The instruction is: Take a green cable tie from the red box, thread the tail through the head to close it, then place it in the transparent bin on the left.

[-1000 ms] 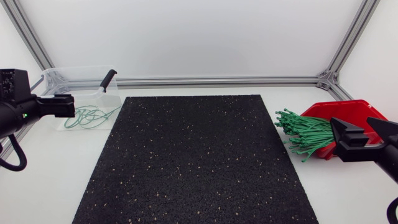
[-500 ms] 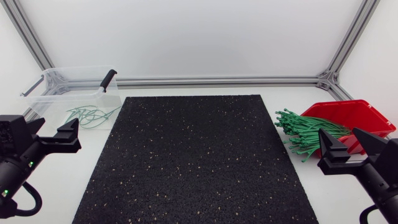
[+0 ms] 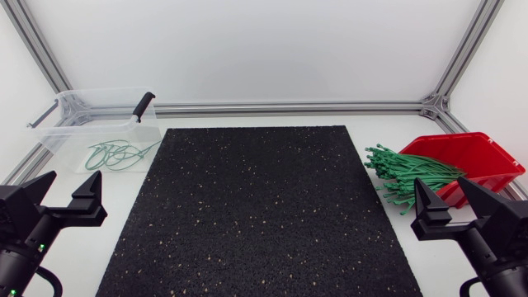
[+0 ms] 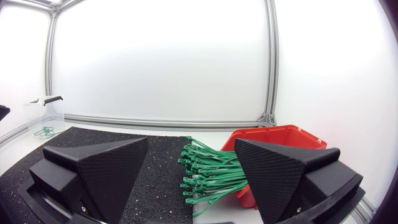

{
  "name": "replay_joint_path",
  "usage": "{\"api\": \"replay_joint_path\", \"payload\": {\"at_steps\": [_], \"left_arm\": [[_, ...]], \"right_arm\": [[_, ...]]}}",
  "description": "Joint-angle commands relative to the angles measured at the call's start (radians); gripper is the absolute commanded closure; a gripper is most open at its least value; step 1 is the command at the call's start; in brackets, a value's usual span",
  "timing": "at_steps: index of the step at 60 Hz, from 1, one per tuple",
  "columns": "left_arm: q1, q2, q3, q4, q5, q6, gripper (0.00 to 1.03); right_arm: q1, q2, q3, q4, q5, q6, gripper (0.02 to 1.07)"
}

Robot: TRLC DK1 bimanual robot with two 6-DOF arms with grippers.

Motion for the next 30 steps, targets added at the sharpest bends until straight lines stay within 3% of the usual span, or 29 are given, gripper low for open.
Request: {"api": "replay_joint_path", "payload": {"at_steps": [1, 30], "left_arm": [[-0.009, -0.045, -0.035, -0.021, 0.012, -0.021, 0.04], [-0.019, -0.300, -0.107, -0.187, 0.044, -0.048, 0.04]], "right_arm": [[-0.004, -0.006, -0.023, 0.017, -0.004, 0.008, 0.06], [-0.004, -0.006, -0.023, 0.017, -0.004, 0.008, 0.06]]}}
